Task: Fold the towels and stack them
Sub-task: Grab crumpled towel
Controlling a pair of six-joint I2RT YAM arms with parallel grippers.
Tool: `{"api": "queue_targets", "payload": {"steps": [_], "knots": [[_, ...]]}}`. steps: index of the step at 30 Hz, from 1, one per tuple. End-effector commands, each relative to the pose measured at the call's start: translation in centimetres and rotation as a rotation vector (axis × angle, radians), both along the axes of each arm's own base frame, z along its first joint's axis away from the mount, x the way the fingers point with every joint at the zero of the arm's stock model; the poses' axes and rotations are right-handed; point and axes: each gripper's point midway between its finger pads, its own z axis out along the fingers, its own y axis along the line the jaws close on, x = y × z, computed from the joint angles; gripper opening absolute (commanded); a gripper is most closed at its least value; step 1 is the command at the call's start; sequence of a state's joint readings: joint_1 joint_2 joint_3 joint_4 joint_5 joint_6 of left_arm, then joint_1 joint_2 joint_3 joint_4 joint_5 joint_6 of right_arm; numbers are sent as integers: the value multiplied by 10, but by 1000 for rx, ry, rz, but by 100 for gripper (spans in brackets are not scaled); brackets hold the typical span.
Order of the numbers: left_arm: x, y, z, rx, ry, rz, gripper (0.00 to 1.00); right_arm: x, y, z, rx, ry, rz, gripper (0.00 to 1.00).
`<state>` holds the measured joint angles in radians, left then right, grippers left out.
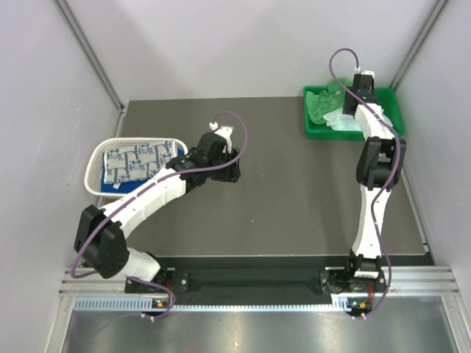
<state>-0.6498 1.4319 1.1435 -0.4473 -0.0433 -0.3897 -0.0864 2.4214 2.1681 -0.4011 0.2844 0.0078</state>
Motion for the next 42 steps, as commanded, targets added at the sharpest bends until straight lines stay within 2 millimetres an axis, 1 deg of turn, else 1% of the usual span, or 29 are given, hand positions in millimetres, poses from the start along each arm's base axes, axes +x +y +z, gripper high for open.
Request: {"api": "queue_targets", "payload": {"steps": [1, 2, 3, 5, 6, 9, 10, 11, 14, 16, 20, 21, 23, 25, 26, 27, 29, 31, 33, 36, 40, 42], "knots": [[13, -12, 24, -49, -71, -19, 58, 1, -10, 27, -38, -13, 11, 51], [14, -13, 23, -50, -73, -18, 58, 1, -9, 25, -25, -8, 9, 50], [14, -13, 23, -51, -73, -19, 58, 0, -9, 16, -10, 7, 14, 49], [14, -16, 22, -57, -65, -28, 58, -1, -11, 9, -7, 22, 8, 48], [13, -17, 23, -59, -64, -31, 58, -2, -13, 3, -9, 34, 5, 48], [12, -14, 19, -50, -57, -27, 58, -2, -19, -9, -6, 54, -2, 48], [12, -14, 21, -52, -63, -26, 58, -5, -22, -15, 4, 77, -3, 48], [12, -14, 21, -52, -63, -26, 58, -1, -22, -10, 10, 60, -1, 47], [12, -15, 22, -53, -66, -28, 58, -1, -23, -12, 25, 61, 2, 51], [13, -15, 22, -55, -67, -28, 58, -2, -23, -14, 30, 65, 6, 51], [13, -17, 22, -60, -61, -33, 58, -3, -23, -15, 39, 74, 4, 49], [13, -17, 22, -59, -60, -32, 58, -5, -24, -19, 39, 88, 2, 48], [13, -17, 22, -59, -62, -33, 58, -6, -23, -20, 41, 93, 4, 45], [13, -17, 22, -60, -61, -34, 58, -8, -23, -23, 45, 108, 5, 45], [13, -17, 23, -61, -64, -36, 58, -6, -21, -20, 46, 104, 9, 45], [13, -17, 23, -60, -63, -36, 58, -7, -22, -24, 47, 114, 7, 45], [12, -18, 23, -62, -62, -40, 58, -8, -23, -25, 50, 123, 7, 45], [12, -18, 23, -64, -61, -41, 58, -9, -22, -26, 55, 127, 11, 45], [11, -18, 22, -64, -61, -41, 58, -9, -20, -26, 60, 127, 17, 50], [12, -17, 23, -64, -64, -41, 58, -9, -19, -28, 62, 131, 21, 54], [11, -18, 22, -63, -61, -41, 58, -9, -18, -29, 65, 134, 23, 54], [12, -18, 23, -65, -65, -42, 58, -10, -18, -30, 66, 140, 23, 50]]}}
